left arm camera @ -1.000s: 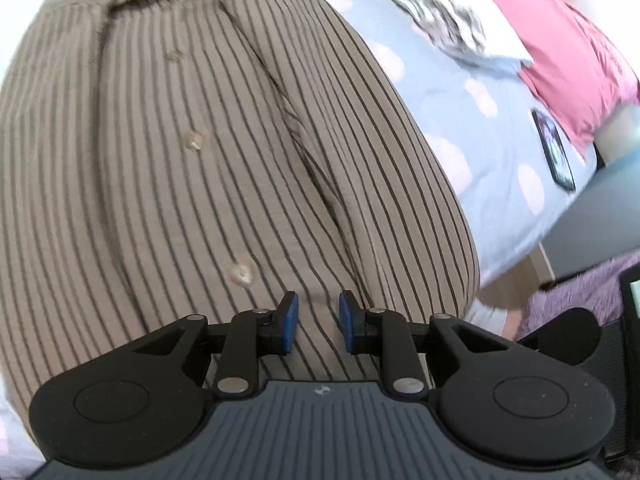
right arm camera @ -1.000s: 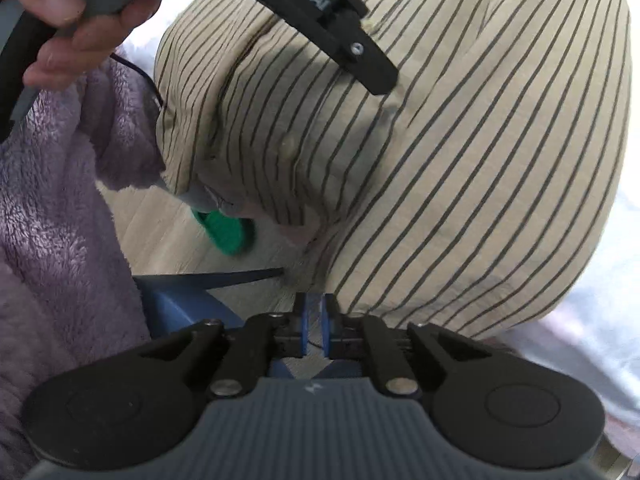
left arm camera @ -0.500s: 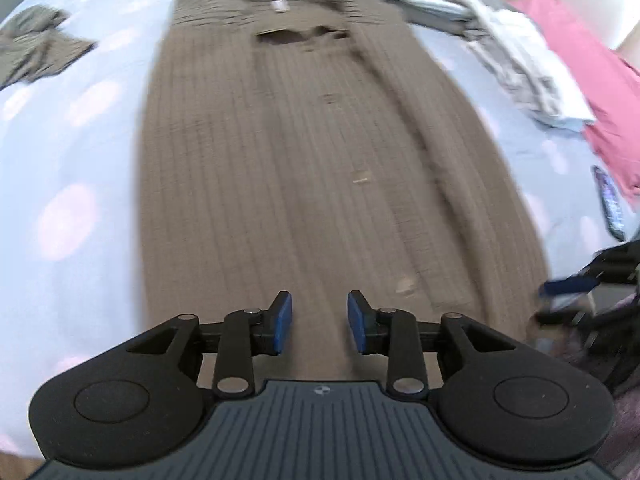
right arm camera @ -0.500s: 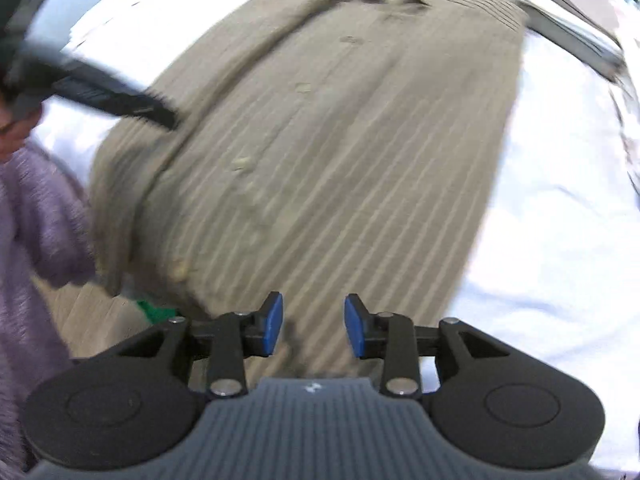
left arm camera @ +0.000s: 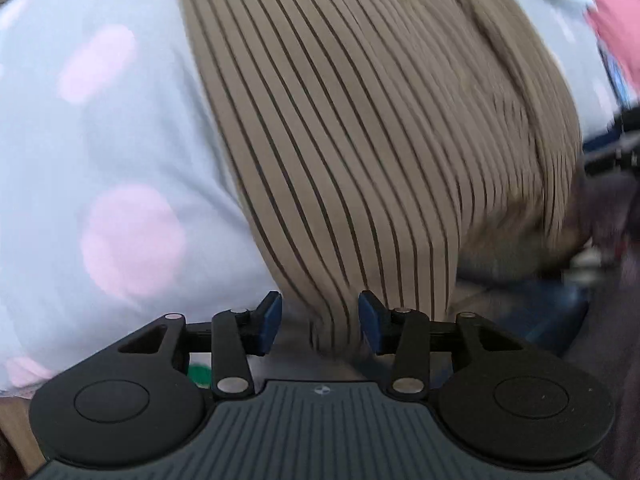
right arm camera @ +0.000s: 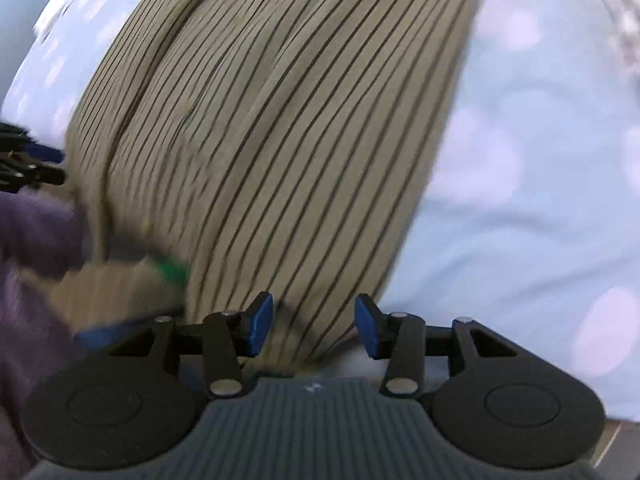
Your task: Fold clothes
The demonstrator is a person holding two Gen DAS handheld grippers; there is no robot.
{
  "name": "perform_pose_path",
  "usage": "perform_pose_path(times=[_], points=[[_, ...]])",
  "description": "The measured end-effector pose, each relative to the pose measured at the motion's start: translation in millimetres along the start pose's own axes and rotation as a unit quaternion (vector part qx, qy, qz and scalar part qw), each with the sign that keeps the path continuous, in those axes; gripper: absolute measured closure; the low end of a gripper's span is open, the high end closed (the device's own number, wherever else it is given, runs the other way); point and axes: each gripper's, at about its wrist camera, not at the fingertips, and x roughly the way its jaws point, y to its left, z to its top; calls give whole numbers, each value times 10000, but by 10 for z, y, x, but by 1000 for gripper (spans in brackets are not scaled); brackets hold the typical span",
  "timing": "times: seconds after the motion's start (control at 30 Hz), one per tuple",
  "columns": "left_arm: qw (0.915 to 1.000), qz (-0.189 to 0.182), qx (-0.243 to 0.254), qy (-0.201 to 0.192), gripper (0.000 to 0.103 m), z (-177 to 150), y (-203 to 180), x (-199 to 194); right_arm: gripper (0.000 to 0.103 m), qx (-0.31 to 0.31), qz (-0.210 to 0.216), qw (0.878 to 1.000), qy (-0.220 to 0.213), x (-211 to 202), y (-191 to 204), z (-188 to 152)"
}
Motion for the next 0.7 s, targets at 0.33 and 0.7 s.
perform_pose_path(times=[0.33,0.7], points=[[9988,-39,464,-142,64,13,-108,375,52,156,-12,9992,362,399,-77,-58],[9953,-223,941,-94,93,30,-266,506,85,281,420,9984,258,609,-105,-93]])
